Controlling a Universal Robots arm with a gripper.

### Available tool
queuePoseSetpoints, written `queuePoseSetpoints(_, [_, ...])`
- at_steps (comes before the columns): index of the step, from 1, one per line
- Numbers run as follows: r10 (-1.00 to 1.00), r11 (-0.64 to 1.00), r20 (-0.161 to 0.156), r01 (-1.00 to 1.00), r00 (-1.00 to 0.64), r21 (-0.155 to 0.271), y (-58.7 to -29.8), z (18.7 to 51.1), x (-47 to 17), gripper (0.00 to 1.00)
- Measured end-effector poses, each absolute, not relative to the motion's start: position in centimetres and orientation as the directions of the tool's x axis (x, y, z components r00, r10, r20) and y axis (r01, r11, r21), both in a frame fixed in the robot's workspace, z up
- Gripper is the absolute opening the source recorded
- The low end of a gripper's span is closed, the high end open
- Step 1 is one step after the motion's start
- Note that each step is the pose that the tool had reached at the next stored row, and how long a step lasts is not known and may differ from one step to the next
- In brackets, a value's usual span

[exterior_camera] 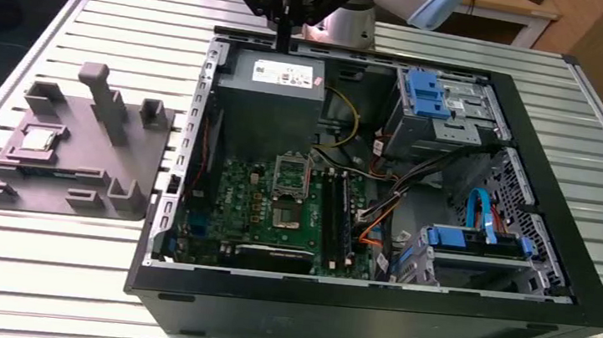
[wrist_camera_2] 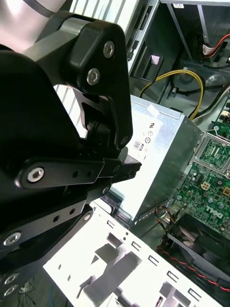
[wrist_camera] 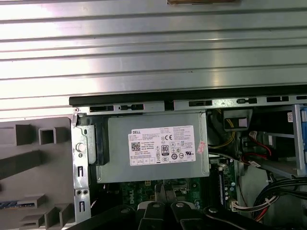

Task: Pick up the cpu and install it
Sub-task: 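Reach for the cpu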

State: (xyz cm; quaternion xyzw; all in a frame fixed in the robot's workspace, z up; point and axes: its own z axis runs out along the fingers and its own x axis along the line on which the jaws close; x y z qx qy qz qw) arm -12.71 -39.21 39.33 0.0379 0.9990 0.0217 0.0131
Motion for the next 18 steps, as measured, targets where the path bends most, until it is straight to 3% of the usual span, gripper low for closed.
queuePoseSetpoints(18, [0.076,0.996,-0.025,0.075,-0.997,0.044,-39.2,39.3,-14.1,0.11])
